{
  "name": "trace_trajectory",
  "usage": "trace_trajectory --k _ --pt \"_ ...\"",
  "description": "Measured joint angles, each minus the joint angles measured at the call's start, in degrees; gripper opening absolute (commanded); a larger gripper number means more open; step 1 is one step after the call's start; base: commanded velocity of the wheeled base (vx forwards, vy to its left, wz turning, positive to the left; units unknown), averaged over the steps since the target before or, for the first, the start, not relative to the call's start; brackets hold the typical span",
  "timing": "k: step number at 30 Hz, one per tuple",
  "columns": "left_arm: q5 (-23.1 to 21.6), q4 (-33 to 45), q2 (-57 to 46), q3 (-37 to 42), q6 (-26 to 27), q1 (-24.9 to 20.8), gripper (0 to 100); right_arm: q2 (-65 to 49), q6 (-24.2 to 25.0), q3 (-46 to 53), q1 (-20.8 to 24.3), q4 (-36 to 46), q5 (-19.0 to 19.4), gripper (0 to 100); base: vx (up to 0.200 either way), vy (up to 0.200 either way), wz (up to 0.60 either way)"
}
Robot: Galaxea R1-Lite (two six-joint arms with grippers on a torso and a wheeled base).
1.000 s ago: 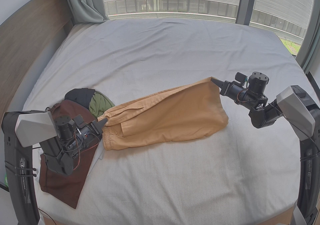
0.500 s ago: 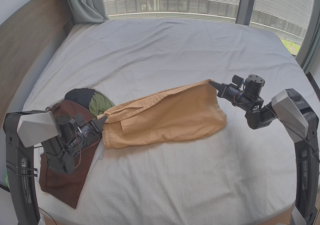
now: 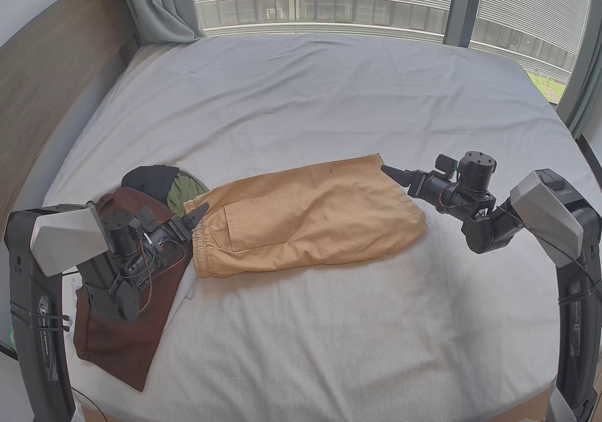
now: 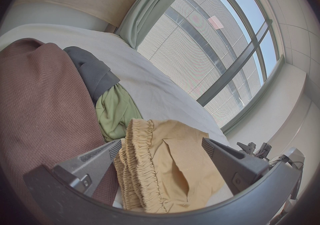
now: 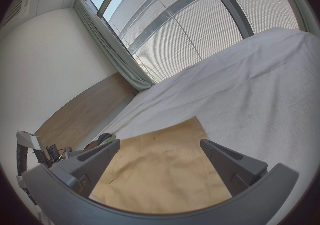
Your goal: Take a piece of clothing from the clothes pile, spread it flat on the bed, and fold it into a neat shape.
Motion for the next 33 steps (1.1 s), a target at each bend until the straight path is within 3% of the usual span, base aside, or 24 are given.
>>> trace_trajectory --k 8,22,28,33 --pt "-0.2 0.0 -2.0 1.0 -0.8 -0.3 100 -5.4 0.1 12.0 1.8 -4.8 0.0 100 0.000 0.000 0.00" --pt "-2.2 0.0 -9.8 4.3 -8.3 -1.0 100 -12.9 2.1 33.2 4.2 -18.7 -1.3 100 0.000 0.000 0.00" --pt "-2.7 0.0 -11.3 5.1 -8.6 -1.3 100 -14.6 5.5 39.7 4.4 -24.8 -1.4 100 0.000 0.000 0.00" --pt "-5.9 0.1 -13.1 7.2 -8.7 -1.8 100 -15.2 6.3 41.5 4.9 -25.8 -1.4 100 0.000 0.000 0.00"
